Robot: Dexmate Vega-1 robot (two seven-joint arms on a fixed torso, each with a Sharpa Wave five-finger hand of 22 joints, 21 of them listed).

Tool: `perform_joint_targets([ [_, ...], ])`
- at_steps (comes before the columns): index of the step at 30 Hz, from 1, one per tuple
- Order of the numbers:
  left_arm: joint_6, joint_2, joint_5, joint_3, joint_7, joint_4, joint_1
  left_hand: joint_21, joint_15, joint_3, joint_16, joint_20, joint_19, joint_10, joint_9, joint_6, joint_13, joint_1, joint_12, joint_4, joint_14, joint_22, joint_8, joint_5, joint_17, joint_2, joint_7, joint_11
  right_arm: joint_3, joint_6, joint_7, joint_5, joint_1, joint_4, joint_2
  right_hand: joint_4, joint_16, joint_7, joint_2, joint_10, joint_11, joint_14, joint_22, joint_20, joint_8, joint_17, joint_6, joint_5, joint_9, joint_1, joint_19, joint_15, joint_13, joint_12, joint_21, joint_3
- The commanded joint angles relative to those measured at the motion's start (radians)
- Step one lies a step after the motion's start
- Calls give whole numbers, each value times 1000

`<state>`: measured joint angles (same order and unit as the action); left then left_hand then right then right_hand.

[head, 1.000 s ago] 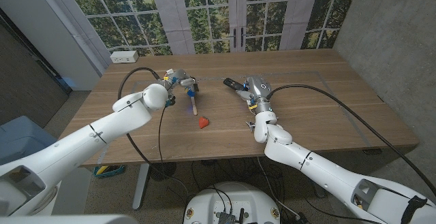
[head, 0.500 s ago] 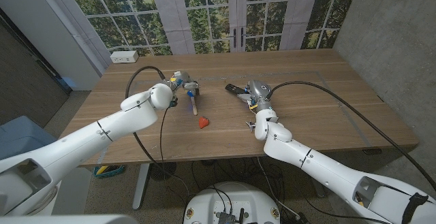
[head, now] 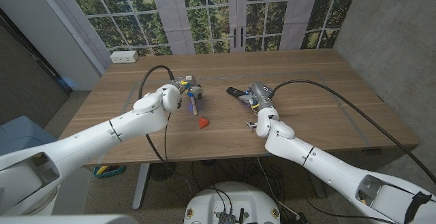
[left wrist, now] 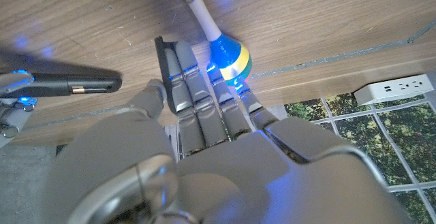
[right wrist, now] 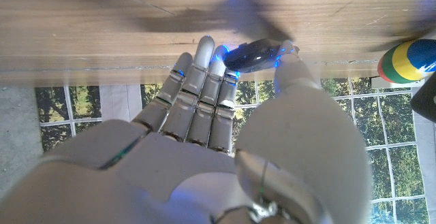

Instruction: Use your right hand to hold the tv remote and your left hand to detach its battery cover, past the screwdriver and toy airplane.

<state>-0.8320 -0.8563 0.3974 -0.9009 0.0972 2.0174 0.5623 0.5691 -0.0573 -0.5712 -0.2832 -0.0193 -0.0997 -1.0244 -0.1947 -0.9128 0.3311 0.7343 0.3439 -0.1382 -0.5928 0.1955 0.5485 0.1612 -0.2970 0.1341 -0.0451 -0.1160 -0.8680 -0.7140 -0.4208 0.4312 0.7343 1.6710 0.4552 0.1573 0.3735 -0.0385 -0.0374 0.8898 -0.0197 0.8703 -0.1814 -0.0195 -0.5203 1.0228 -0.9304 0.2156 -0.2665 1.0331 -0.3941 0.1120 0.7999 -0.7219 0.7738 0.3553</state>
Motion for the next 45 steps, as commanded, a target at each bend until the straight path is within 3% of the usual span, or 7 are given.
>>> perform_joint_targets([
  [1, -35, 7, 158, -105, 208, -8, -89, -17, -157, -21, 5, -4, 15, 109, 5, 16, -17, 2, -18, -39, 16, -12, -32, 8, 10, 4, -11, -89, 2, -23, 24, -50, -7, 18, 15, 1, -1, 92, 118, 168, -156, 7, -3, 5, 4, 7, -105, -5, -1, 104, 5, 114, 4, -1, 6, 41],
  [10, -75, 35, 204, -126, 345, -31, -126, -84, -137, 56, 45, -32, 60, 245, 6, 99, -74, -16, -98, -34, 89, -22, -157, 11, 64, -36, -21, -73, -19, -81, 79, -75, -36, 29, 24, -1, 2, 88, 123, 163, -157, 8, -3, 7, 11, 19, -95, -14, 2, 100, 9, 111, -4, 6, 7, 39],
  [21, -93, 42, 231, -127, 397, -36, -136, -149, -116, 132, 77, -38, 99, 376, 5, 160, -103, -77, -141, -24, 162, -21, -248, 9, 92, -108, -37, -45, -33, -105, 77, -92, -55, 24, 25, -6, 1, 93, 129, 153, -163, 2, -4, 10, 17, 31, -78, -24, -2, 89, 9, 109, -5, 12, 10, 34],
  [28, -77, 29, 223, -69, 317, -7, -80, -218, -69, 185, 94, -60, 134, 559, 0, 379, -118, -152, -159, -13, 269, -18, -366, 11, 100, -150, -40, 12, -50, -133, 83, -98, -75, 9, 18, -6, 1, 91, 131, 150, -160, -1, -4, 11, 19, 35, -76, -27, -2, 87, 10, 110, -5, 13, 11, 33],
  [33, -35, 17, 194, -13, 245, 12, -30, -270, -28, 200, 103, -82, 179, 700, -1, 557, -120, -200, -162, -7, 367, -15, -378, 12, 104, -156, -37, 51, -66, -147, 94, -101, -93, 1, 16, -14, -10, 95, 139, 128, -155, -16, -4, 20, 31, 36, -53, -34, 1, 70, 18, 103, -27, 36, 10, 32],
  [38, 53, 0, 132, 72, 131, 27, 44, -310, 6, 205, 103, -103, 216, 834, 2, 724, -121, -246, -164, -1, 455, -13, -382, 14, 104, -152, -43, 77, -89, -163, 118, -99, -113, 0, 23, -35, -57, 94, 114, -8, -130, -88, -4, 52, 91, 27, 60, -42, 11, -22, 35, 88, -57, 108, 8, 4],
  [45, 221, -11, 14, 210, -62, 21, 167, -322, 18, 206, 99, -109, 218, 892, 4, 802, -122, -284, -161, 11, 488, -12, -382, 15, 101, -136, -48, 88, -118, -183, 166, -105, -142, 5, 38, -50, -190, 39, 23, -423, -31, -390, -2, 142, 293, -100, 461, -16, 48, -226, 141, -32, -162, 379, -53, -84],
])
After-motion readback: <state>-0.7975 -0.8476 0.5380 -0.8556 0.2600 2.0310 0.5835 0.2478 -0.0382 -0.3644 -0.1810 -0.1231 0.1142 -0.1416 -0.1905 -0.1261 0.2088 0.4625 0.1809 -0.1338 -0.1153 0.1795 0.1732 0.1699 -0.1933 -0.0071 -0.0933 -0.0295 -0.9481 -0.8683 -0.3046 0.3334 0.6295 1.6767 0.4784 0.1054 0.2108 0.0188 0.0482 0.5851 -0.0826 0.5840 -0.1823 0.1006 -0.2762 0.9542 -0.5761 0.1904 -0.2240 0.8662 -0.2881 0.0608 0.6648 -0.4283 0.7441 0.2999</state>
